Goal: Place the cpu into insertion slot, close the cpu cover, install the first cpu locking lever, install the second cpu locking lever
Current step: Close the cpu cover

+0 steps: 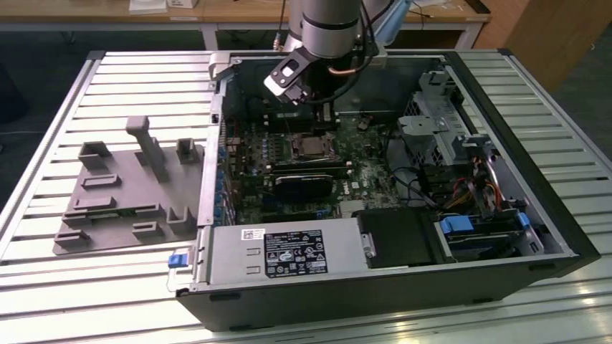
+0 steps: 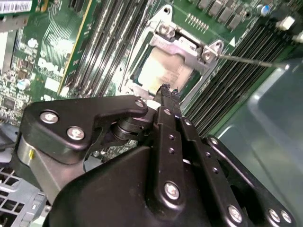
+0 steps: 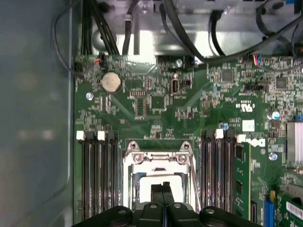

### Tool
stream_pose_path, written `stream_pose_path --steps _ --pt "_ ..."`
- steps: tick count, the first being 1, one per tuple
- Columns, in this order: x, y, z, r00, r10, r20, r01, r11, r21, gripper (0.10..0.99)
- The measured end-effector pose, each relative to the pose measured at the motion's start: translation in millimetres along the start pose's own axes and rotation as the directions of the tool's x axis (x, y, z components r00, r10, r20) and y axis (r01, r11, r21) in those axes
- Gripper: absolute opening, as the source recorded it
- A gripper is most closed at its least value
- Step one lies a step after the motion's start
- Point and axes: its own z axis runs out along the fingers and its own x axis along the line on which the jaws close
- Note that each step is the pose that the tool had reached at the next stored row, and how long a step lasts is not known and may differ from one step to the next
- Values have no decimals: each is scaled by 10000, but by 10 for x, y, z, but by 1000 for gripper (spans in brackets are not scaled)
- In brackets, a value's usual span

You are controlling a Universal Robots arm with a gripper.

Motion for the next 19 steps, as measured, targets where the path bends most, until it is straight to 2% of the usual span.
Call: stream_pose_path --steps 8,14,19 --pt "-7 -100 30 10000 0 -1 0 10000 0 102" --pt "-7 -104 30 10000 -30 -2 30 10000 -1 102" --pt "-7 -105 32 9972 -744 -9 744 9972 5 102"
